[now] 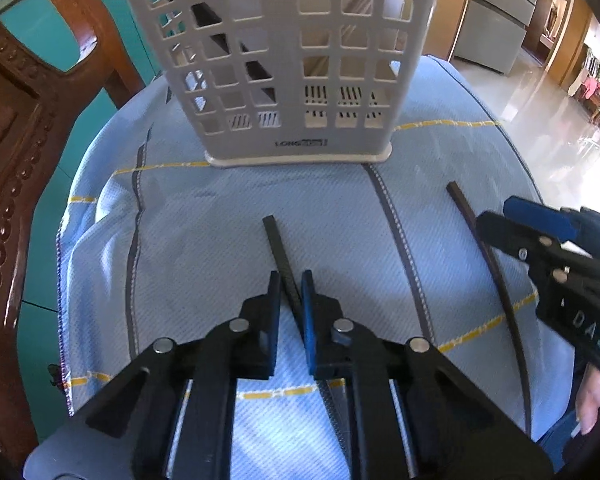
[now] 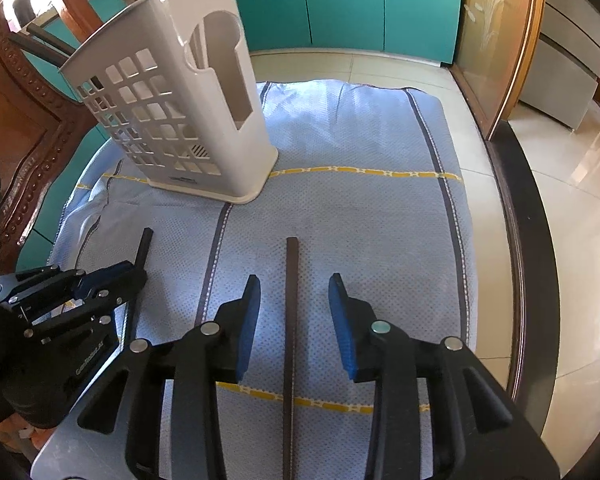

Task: Organize utensils
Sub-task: 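Close the left gripper on the black chopstick while the right closes on the dark brown one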

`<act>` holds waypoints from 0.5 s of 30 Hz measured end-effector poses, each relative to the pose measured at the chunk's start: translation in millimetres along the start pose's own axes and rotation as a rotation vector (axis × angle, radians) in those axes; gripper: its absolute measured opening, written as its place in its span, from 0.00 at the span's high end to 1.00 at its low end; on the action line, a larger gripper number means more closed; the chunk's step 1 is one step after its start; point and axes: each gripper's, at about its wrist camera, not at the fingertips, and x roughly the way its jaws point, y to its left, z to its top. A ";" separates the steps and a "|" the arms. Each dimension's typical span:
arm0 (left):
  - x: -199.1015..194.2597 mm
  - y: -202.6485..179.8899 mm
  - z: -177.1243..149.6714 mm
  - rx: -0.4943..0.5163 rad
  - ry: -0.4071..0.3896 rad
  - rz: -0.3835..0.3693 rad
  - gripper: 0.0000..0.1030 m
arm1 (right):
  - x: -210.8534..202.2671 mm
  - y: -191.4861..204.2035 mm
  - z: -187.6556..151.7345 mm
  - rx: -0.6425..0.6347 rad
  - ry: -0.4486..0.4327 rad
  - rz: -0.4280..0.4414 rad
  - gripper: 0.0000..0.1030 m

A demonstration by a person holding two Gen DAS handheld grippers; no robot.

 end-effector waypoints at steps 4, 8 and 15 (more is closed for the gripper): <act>1.1 15.6 -2.5 -0.021 0.015 -0.001 0.89 | 0.6 5.7 0.6 -0.016 0.001 0.005 0.64; 1.1 26.3 -6.2 -0.047 0.022 -0.009 0.88 | 4.9 12.0 0.5 -0.036 0.009 -0.003 0.59; 6.5 30.8 0.8 -0.037 0.003 0.040 0.79 | 16.7 16.5 1.1 -0.057 0.023 -0.049 0.59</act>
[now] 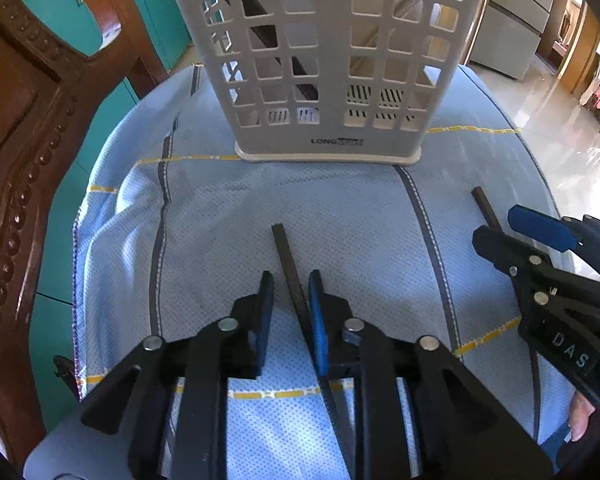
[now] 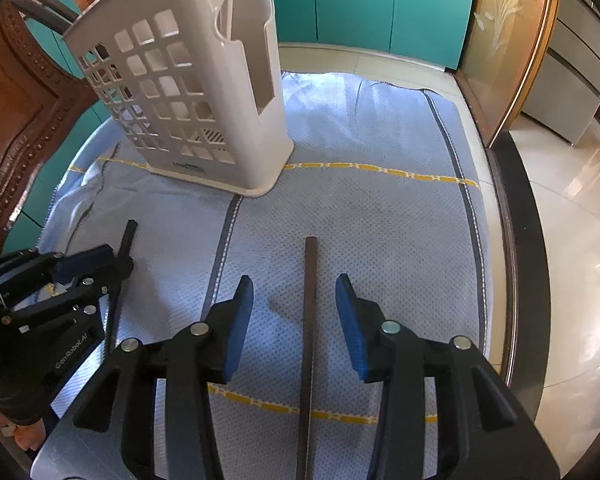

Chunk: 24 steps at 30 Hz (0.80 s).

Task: Organize utensils
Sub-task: 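Close the left gripper on the black chopstick while the right closes on the dark brown one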

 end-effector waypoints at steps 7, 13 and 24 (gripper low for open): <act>-6.7 -18.0 14.2 -0.001 -0.016 0.024 0.74 | 5.5 1.5 -2.4 -0.030 -0.005 -0.046 0.59; -5.0 -17.1 18.3 0.000 -0.018 0.030 0.71 | 5.7 2.2 -3.7 -0.036 -0.007 -0.051 0.59; -3.6 -17.9 16.7 0.019 -0.033 0.055 0.67 | 6.6 3.7 -4.8 -0.048 -0.015 -0.072 0.53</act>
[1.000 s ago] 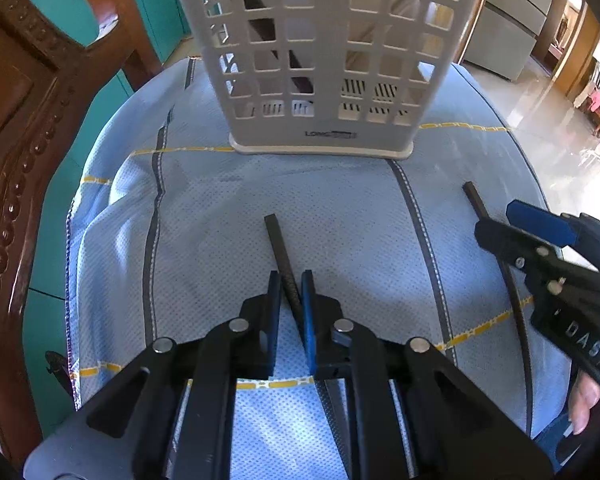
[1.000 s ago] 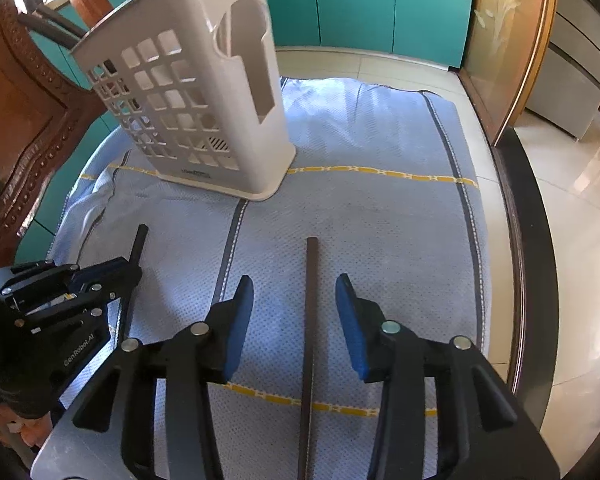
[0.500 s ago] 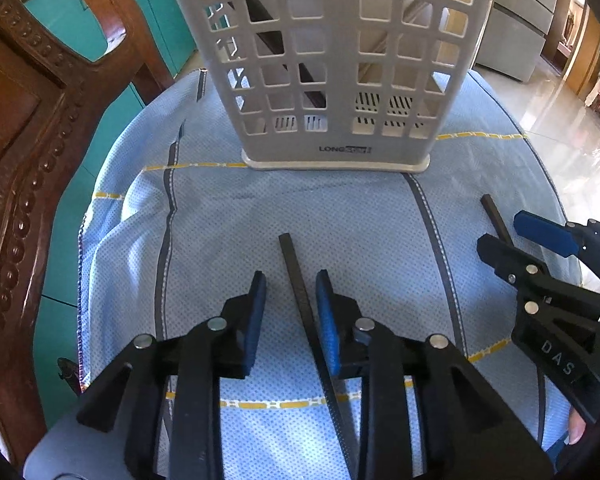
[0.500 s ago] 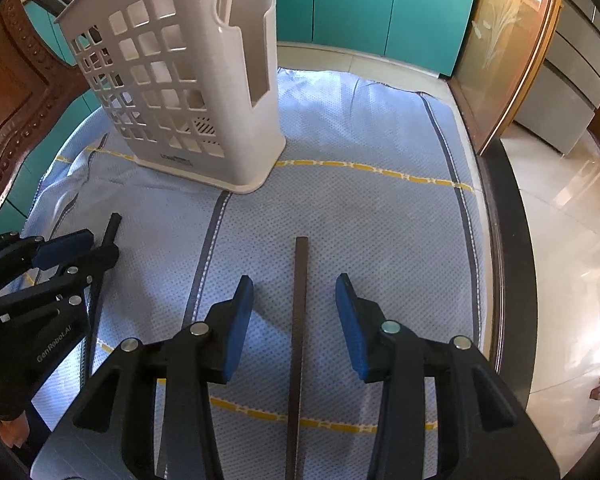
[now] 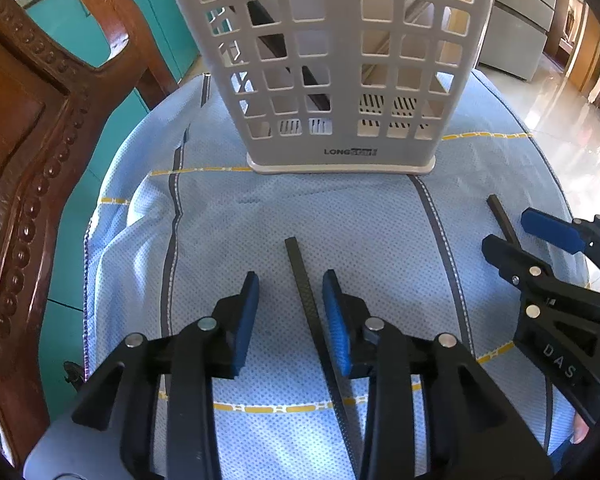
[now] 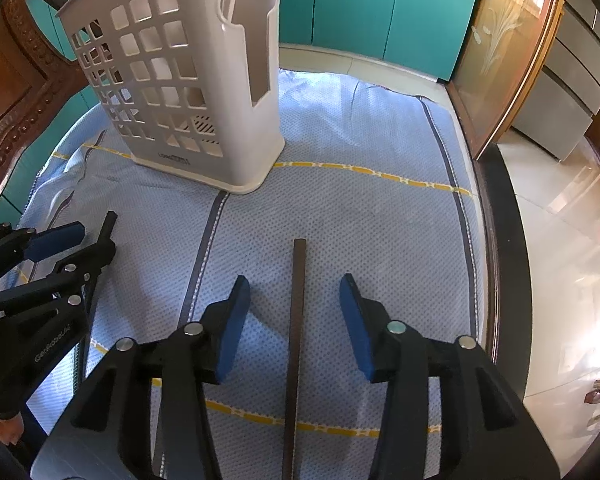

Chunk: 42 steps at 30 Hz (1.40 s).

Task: Organize utensils
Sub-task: 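Close the left gripper on the black chopstick while the right closes on the dark brown one, then lift both chopsticks over the white caddy and open both grippers to drop them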

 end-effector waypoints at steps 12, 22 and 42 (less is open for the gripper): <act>-5.2 -12.9 -3.2 0.007 -0.008 -0.051 0.91 | 1.5 -6.5 5.1 0.029 0.006 0.083 0.94; -80.6 5.5 -12.7 -0.049 -0.205 -0.115 0.93 | -96.5 -17.3 6.9 0.038 -0.298 0.213 0.94; -320.3 96.1 109.6 -0.177 -0.680 -0.185 0.93 | -307.9 -21.2 159.9 0.035 -0.733 0.275 0.94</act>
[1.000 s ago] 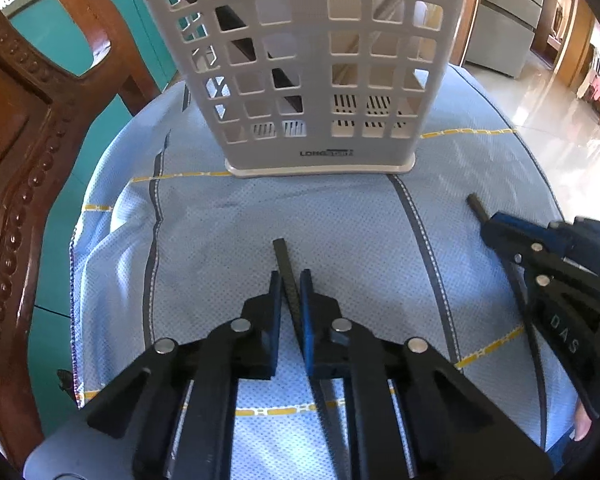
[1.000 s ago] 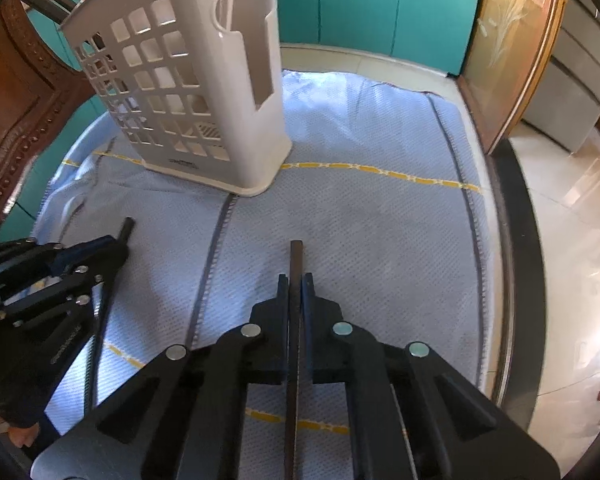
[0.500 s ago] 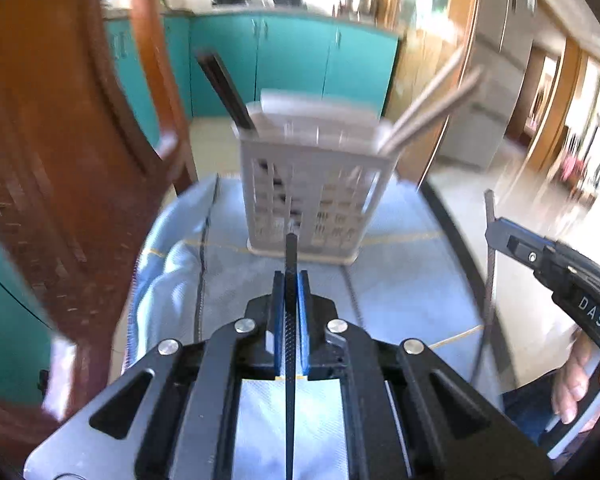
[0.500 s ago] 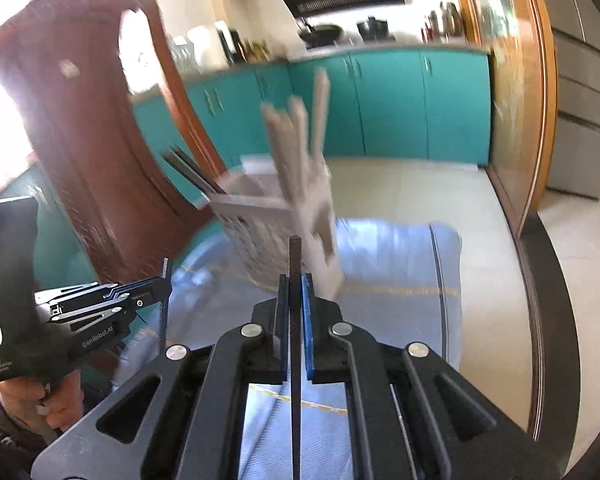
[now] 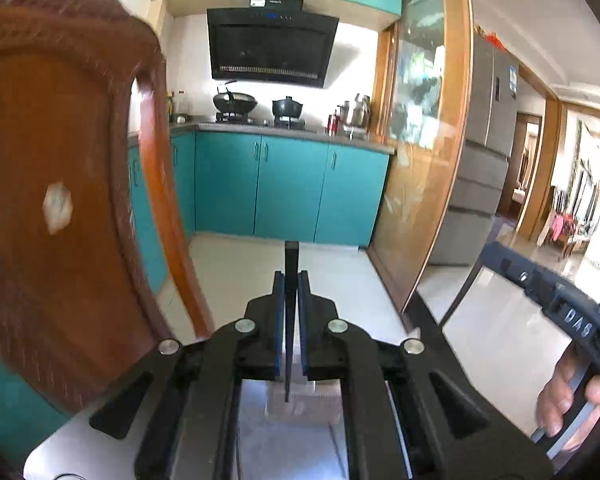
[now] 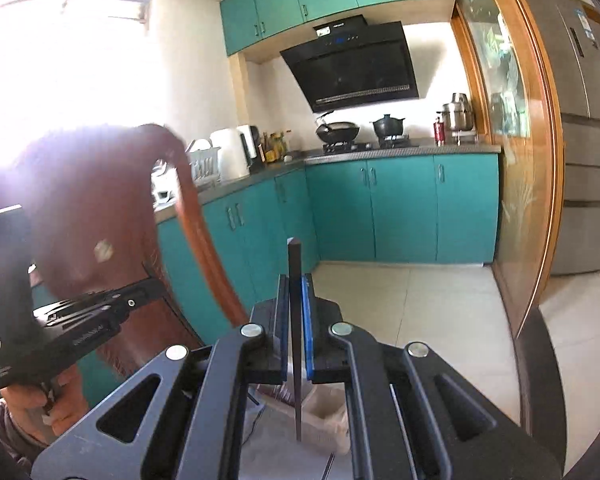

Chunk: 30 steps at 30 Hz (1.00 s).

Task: Organize utensils
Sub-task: 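Lift both chopsticks over the white caddy and open both grippers to drop them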

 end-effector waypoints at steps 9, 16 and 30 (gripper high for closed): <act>73.5 8.1 1.5 -0.026 0.051 0.040 0.93 | 66.7 -5.1 -15.2 -0.021 0.070 -0.092 0.94; 121.4 7.9 -42.4 -0.017 0.137 0.059 0.93 | 102.1 -17.1 -75.6 0.003 0.199 -0.114 0.93; 35.0 -13.7 -81.6 0.113 -0.012 0.163 0.48 | -14.9 5.6 -87.6 -0.037 -0.080 -0.109 0.12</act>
